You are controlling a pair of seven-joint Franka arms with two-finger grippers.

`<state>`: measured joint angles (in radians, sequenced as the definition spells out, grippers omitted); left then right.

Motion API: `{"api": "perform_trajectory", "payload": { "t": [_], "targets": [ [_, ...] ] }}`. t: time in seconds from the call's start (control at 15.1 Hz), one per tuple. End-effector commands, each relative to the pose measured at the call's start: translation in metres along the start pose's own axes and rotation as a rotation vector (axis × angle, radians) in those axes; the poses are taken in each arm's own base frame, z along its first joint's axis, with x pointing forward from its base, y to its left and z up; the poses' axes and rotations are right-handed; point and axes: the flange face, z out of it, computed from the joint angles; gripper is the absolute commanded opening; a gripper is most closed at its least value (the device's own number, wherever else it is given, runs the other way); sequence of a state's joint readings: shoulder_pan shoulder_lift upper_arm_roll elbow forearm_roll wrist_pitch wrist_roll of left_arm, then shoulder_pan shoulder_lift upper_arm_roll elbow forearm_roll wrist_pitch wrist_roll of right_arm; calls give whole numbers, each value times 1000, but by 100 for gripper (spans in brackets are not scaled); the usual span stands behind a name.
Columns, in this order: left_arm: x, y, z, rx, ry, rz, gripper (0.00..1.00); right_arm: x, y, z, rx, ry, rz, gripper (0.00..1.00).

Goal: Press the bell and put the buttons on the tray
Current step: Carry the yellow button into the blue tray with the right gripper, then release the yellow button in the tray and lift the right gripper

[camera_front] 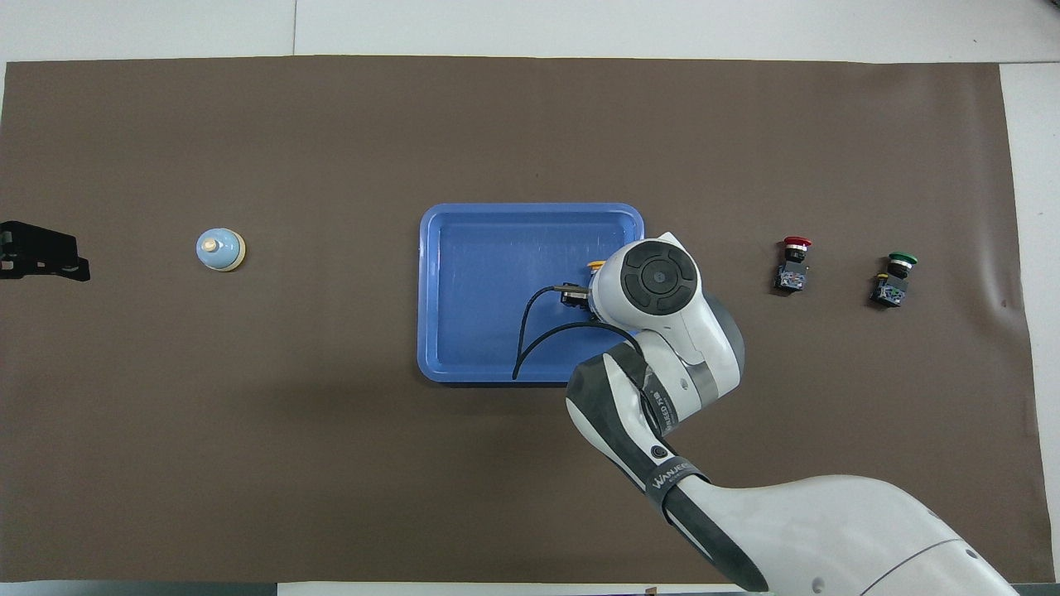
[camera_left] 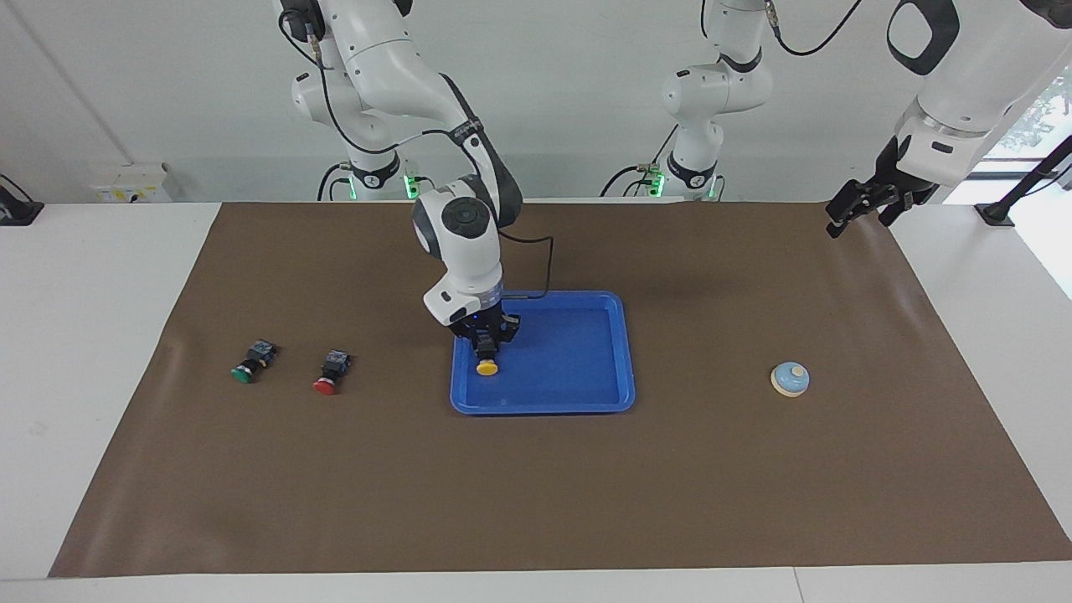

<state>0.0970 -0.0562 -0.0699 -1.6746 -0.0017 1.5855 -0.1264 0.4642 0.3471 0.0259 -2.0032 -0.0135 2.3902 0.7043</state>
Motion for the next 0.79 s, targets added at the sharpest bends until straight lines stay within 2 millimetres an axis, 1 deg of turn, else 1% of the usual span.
{"api": "perform_trajectory", "payload": {
  "t": [0.0, 0.2, 0.33, 0.46, 0.53, 0.6, 0.66, 0.73],
  "targets": [
    [-9, -2, -2, 10, -3, -9, 100, -5, 4, -17, -9, -15, 51, 100],
    [-9, -2, -2, 10, -3, -9, 100, 0, 12, -58, -12, -14, 67, 100],
    [-9, -2, -2, 10, -3, -9, 100, 15, 27, -89, -20, -19, 101, 100],
    [-8, -2, -2, 10, -1, -9, 100, 38, 51, -117, -33, -32, 146, 100],
    [-9, -2, -2, 10, -3, -9, 100, 47, 61, -127, -40, -37, 164, 100],
    [-9, -2, -2, 10, -3, -9, 100, 54, 71, -132, -49, -46, 176, 100],
    [-9, -2, -2, 10, -3, -9, 100, 63, 88, -132, -56, -54, 175, 100],
    [-9, -2, -2, 10, -3, -9, 100, 73, 109, -134, -56, -52, 177, 100]
  ]
}}
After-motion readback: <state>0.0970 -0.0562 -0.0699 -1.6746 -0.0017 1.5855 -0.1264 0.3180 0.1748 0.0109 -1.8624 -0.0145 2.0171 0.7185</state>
